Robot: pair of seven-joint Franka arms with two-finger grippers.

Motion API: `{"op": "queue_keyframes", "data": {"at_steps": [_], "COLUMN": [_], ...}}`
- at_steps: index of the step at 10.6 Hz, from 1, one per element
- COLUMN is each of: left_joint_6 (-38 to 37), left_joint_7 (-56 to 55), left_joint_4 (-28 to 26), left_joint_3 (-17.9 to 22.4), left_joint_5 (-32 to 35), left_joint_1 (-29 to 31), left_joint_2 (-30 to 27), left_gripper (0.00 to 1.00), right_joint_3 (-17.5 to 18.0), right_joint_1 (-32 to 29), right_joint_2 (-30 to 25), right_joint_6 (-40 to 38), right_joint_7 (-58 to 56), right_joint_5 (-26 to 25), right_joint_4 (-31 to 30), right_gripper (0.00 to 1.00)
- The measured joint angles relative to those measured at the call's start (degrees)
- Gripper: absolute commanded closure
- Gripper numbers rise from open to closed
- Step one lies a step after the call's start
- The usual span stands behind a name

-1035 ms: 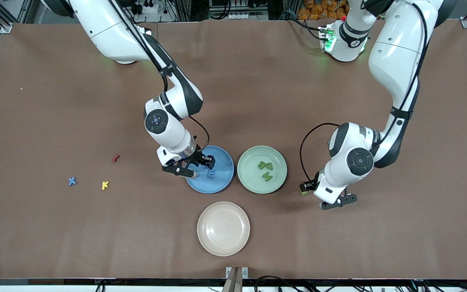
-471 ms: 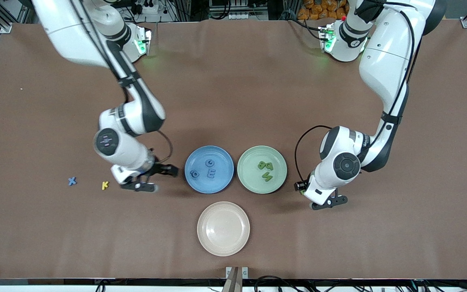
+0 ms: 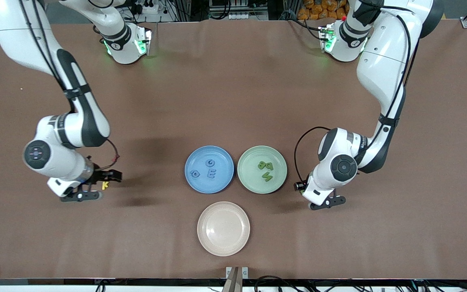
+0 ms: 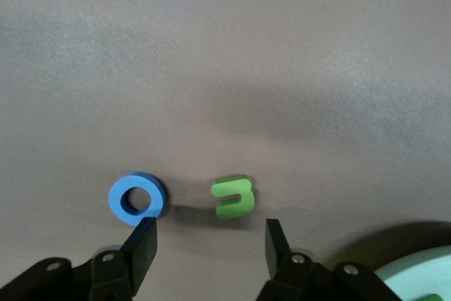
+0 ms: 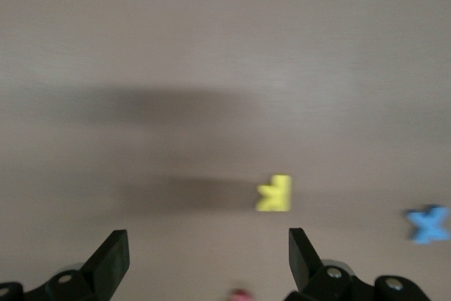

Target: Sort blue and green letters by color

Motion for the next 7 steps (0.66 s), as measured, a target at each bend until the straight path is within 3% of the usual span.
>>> {"op": "queue_keyframes", "data": {"at_steps": [7], "left_joint_6": [-0.08], "left_joint_7": [-0.3], "left_joint_4": [0.27], "left_joint_3": [0.32], "left_joint_5": [0.01], "left_joint_1": [-1.15], "left_joint_2": [0.91], "left_gripper": [0.36], "right_joint_3": [-0.07], "right_joint_1": [-14.91], "right_joint_2": [0.06], "right_joint_6": [4.01], "right_joint_7": [-22.26], "right_joint_5": [-2.32], "right_joint_4": [-3.02], "right_gripper": [0.0]}}
